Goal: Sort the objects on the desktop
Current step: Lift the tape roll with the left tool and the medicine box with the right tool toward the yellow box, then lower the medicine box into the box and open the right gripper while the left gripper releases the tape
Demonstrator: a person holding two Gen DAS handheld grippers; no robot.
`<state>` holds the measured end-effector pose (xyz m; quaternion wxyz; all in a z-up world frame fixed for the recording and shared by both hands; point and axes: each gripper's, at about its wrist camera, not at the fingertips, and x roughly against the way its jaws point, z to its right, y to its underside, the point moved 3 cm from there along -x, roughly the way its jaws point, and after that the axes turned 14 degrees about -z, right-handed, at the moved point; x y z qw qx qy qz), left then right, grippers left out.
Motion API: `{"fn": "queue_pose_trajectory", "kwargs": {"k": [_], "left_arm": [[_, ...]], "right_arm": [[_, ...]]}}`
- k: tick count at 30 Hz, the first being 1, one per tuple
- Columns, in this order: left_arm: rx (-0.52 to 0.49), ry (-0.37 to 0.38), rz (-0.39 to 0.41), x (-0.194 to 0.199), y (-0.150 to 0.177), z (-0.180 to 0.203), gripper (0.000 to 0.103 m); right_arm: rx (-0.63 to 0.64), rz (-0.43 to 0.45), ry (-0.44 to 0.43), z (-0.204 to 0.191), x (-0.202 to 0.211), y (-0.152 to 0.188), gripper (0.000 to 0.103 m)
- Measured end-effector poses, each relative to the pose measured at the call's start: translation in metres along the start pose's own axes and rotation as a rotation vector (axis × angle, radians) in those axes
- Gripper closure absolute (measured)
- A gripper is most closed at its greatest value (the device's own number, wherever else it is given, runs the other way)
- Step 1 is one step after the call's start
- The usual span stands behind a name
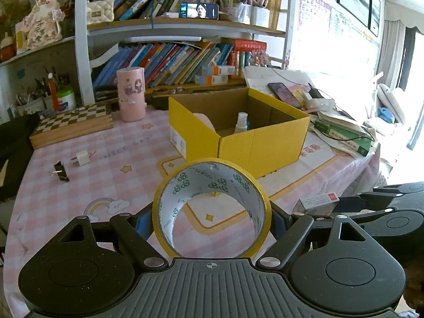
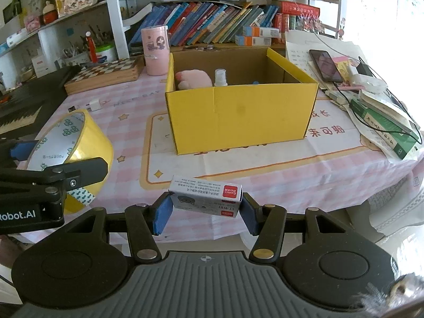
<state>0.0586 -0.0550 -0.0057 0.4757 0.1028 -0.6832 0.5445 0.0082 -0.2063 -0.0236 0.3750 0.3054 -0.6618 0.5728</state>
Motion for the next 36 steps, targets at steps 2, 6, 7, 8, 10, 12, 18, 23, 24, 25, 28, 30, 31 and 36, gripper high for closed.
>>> {"fn": "queue_pose_trajectory", "kwargs": {"k": [2,6,7,8,10,12,18,23,24,25,28,30,31,36], "left_arm": [[-0.001,-0.001,0.0,-0.002,-0.003,0.001,0.019],[-0.005,0.0,-0.003,-0.005,-0.006,0.003,0.019],[-0.008,0.001,-0.004,-0.006,-0.007,0.004,0.019],[-0.011,0.002,-0.004,-0.006,-0.008,0.005,0.019],[-0.014,0.005,-0.005,-0.008,-0.011,0.007,0.019],[-0.019,0.011,-0.007,-0.01,-0.012,0.008,0.019],[-0.06,0.028,-0.013,-0.017,-0.02,0.02,0.019],[-0.066,0.01,0.011,-0.018,-0.028,0.026,0.019],[-0.063,0.006,0.018,-0.018,-0.03,0.026,0.019],[-0.062,0.002,0.026,-0.018,-0.033,0.027,0.019],[-0.058,-0.011,0.062,-0.017,-0.044,0.03,0.019],[-0.056,-0.015,0.09,-0.017,-0.052,0.032,0.019],[-0.054,-0.019,0.108,-0.017,-0.059,0.033,0.019],[-0.025,-0.03,0.175,-0.021,-0.089,0.039,0.019]], "right_arm": [[0.001,0.0,0.0,0.002,0.0,-0.001,0.05],[-0.003,-0.001,0.001,0.004,-0.001,-0.003,0.05],[-0.006,-0.001,0.001,0.006,-0.001,-0.004,0.05],[-0.007,-0.001,0.001,0.008,-0.002,-0.006,0.05],[-0.01,-0.002,0.001,0.011,-0.003,-0.008,0.051],[-0.012,-0.003,0.002,0.014,-0.003,-0.009,0.05],[-0.055,-0.004,0.011,0.028,-0.005,-0.007,0.05],[-0.068,-0.001,0.009,0.04,-0.006,-0.013,0.051],[-0.069,0.001,0.008,0.042,-0.007,-0.014,0.051],[-0.07,0.007,0.01,0.045,-0.007,-0.017,0.051],[-0.067,0.044,0.024,0.054,-0.003,-0.028,0.051],[-0.062,0.072,0.03,0.061,0.0,-0.038,0.051],[-0.059,0.089,0.033,0.065,0.002,-0.044,0.051],[-0.026,0.163,0.039,0.085,0.006,-0.078,0.051]]}}
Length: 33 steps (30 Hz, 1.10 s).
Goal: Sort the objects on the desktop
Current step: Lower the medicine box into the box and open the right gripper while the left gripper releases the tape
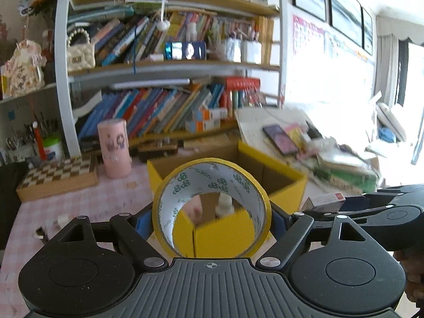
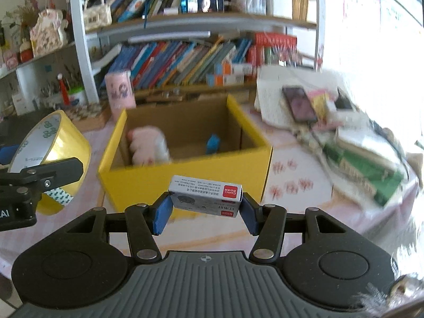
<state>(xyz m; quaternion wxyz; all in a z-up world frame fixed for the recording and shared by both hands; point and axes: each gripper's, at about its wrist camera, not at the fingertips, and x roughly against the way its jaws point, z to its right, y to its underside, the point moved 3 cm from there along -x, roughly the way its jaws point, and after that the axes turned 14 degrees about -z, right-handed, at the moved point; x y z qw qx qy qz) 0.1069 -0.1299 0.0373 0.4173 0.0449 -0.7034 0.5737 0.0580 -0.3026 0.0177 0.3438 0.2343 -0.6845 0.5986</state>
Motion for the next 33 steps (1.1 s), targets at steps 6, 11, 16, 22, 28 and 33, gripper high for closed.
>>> {"fn": "queue_pose_trajectory", "kwargs": {"k": [6,11,16,22,28,33], "left_arm": [[0.05,-0.038,0.033,-0.023,-0.032,0.003,0.019],[0.087,-0.077,0.038,-0.043,-0.05,0.01,0.019],[0.103,-0.107,0.024,-0.069,-0.064,0.018,0.019],[0.098,-0.121,-0.052,-0.108,-0.074,0.025,0.019],[0.088,-0.15,-0.151,-0.14,-0.071,0.031,0.019],[0.106,-0.155,-0.209,-0.157,-0.066,0.029,0.019]], "right_arm": [[0.05,0.053,-0.012,0.022,-0.014,-0.043,0.051],[0.161,0.028,-0.041,0.031,-0.039,-0.07,0.051],[0.313,0.022,-0.055,0.032,-0.066,-0.088,0.051],[0.496,-0.018,-0.071,0.028,-0.102,-0.099,0.05],[0.652,-0.055,-0.11,0.022,-0.134,-0.105,0.05],[0.737,-0.103,-0.13,0.021,-0.154,-0.111,0.05]]}}
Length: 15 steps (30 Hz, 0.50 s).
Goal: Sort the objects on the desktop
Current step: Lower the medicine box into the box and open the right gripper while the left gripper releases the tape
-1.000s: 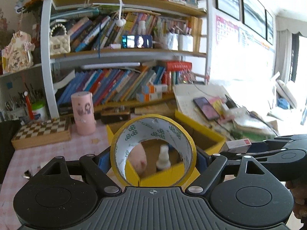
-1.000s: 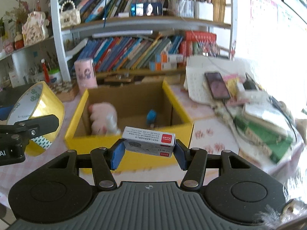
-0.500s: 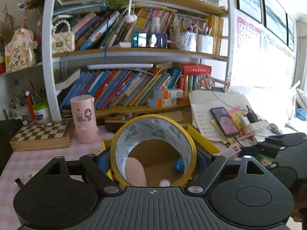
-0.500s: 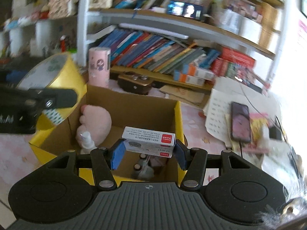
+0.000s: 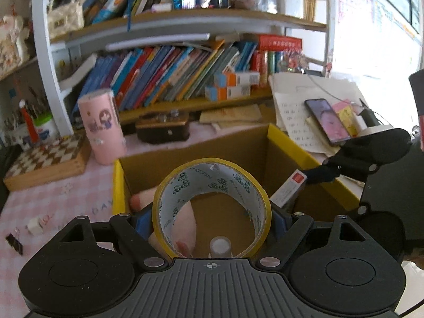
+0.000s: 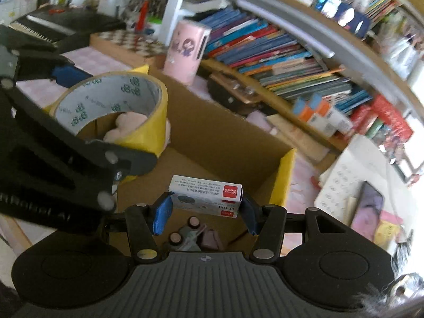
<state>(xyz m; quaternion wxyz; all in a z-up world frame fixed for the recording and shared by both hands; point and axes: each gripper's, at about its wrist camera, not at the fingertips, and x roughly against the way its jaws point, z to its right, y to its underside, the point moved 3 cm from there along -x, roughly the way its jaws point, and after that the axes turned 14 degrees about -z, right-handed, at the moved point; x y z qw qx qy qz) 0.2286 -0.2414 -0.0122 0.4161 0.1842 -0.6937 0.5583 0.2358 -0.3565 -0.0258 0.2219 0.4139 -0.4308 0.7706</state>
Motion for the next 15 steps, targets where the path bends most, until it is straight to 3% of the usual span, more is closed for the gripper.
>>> {"fn": "queue_pose_trajectory", "kwargs": {"k": [7,15], "left_arm": [[0.097,0.031,-0.076,-0.018,0.004,-0.013,0.019],[0.133,0.018,-0.093,-0.025,0.007,-0.015,0.019]], "right_arm": [[-0.033,-0.092,-0.134,0.01,-0.024,-0.004,0.05],[0.037,-0.115,-0.094,0.005,-0.031,-0.008,0.05]]}}
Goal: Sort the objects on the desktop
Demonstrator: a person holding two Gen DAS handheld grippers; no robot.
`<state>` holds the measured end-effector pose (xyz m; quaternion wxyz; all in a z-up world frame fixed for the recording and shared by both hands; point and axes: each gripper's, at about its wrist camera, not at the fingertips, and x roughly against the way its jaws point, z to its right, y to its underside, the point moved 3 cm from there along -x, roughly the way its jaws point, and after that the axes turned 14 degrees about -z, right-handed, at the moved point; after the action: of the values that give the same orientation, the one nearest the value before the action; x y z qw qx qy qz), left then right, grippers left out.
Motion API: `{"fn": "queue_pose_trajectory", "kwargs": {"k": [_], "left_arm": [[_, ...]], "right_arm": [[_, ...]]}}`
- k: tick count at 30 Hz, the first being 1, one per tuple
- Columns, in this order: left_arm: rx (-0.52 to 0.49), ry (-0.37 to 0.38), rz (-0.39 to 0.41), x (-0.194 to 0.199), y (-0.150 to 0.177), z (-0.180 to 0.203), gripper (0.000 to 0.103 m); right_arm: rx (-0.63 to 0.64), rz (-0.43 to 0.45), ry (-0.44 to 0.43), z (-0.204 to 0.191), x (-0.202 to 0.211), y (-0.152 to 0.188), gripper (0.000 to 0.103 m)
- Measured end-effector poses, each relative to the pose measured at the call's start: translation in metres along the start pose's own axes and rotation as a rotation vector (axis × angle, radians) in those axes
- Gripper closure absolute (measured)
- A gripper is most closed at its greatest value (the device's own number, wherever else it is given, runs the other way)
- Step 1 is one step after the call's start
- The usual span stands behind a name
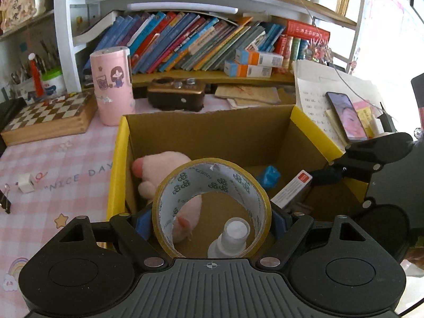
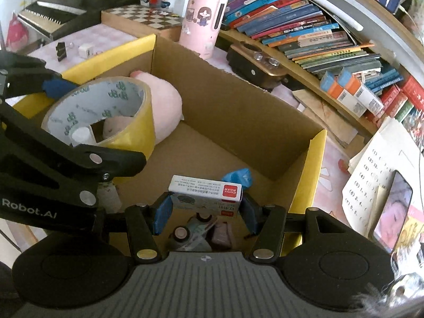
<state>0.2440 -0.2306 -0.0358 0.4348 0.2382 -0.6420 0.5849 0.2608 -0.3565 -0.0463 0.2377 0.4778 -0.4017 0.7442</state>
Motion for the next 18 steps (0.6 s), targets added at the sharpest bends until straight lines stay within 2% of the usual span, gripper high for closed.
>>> {"fn": "queue_pose_trajectory", "kwargs": {"k": [7,9,11,14,18], "left_arm": [[0.002,-0.035,0.023,0.002,0.004,0.001,0.018],[-0.006,-0.043,0.036,0.006,0.004,0.0,0.017],[-0.026,-0.058,0.08,0.016,0.005,0.002,0.014],[-0.062,-0.067,0.159,0.036,0.005,0.009,0.009],[-0.073,-0.068,0.231,0.061,0.008,0.013,0.007]], "right_arm": [[0.006,-0.003,0.003,0.0,0.0,0.0,0.05],[-0.001,0.008,0.002,0.001,0.002,0.0,0.045],[-0.036,0.028,-0.015,0.003,0.007,0.002,0.038],[-0.089,0.072,-0.04,0.005,0.021,0.007,0.036],[-0.173,0.148,-0.017,0.005,0.044,0.018,0.035]]}}
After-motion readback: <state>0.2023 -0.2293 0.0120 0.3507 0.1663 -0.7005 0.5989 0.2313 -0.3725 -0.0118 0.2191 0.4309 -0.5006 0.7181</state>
